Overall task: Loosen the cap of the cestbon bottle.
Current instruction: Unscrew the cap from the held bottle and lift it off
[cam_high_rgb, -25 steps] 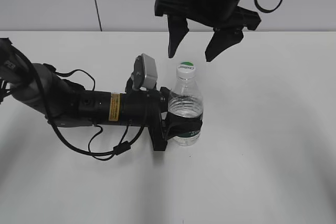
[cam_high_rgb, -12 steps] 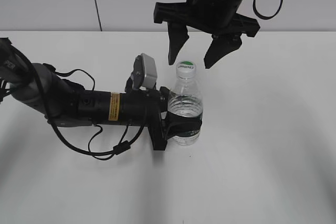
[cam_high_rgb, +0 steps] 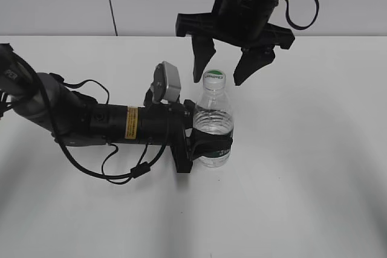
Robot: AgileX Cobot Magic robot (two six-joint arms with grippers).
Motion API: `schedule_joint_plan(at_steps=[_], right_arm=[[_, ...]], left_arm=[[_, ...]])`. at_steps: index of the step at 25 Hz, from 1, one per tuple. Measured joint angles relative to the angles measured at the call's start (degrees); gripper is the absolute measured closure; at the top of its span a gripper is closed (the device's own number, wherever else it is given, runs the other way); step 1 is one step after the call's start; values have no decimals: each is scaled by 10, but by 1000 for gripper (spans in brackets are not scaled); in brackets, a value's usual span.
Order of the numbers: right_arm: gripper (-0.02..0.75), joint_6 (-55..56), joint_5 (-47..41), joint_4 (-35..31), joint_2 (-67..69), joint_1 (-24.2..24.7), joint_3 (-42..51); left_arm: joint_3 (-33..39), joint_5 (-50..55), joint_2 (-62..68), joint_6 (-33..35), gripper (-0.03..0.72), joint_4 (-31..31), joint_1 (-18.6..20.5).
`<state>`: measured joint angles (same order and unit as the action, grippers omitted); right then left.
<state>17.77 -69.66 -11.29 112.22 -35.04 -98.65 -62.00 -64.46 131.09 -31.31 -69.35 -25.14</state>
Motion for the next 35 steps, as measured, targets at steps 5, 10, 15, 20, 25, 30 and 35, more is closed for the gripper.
schedule_joint_plan(at_steps=[5, 10, 15, 20, 25, 30, 35], right_arm=[[251, -1, -1, 2, 2, 0, 1], [353, -3, -1, 0, 2, 0, 1], [399, -5, -1, -4, 2, 0, 1], [428, -10, -1, -5, 2, 0, 1], [428, -53, -1, -3, 2, 0, 1], [429, -236, 0, -2, 2, 0, 1], [429, -453, 0, -4, 2, -1, 1]], left_arm=[[0, 0, 0, 0, 322, 1, 0], [0, 1, 0, 0, 322, 5, 0], [0, 1, 0, 0, 322, 5, 0], [0, 2, 0, 0, 322, 6, 0], [0, 3, 0, 0, 322, 7, 0], [0, 3, 0, 0, 322, 7, 0], [0, 3, 0, 3, 322, 2, 0]])
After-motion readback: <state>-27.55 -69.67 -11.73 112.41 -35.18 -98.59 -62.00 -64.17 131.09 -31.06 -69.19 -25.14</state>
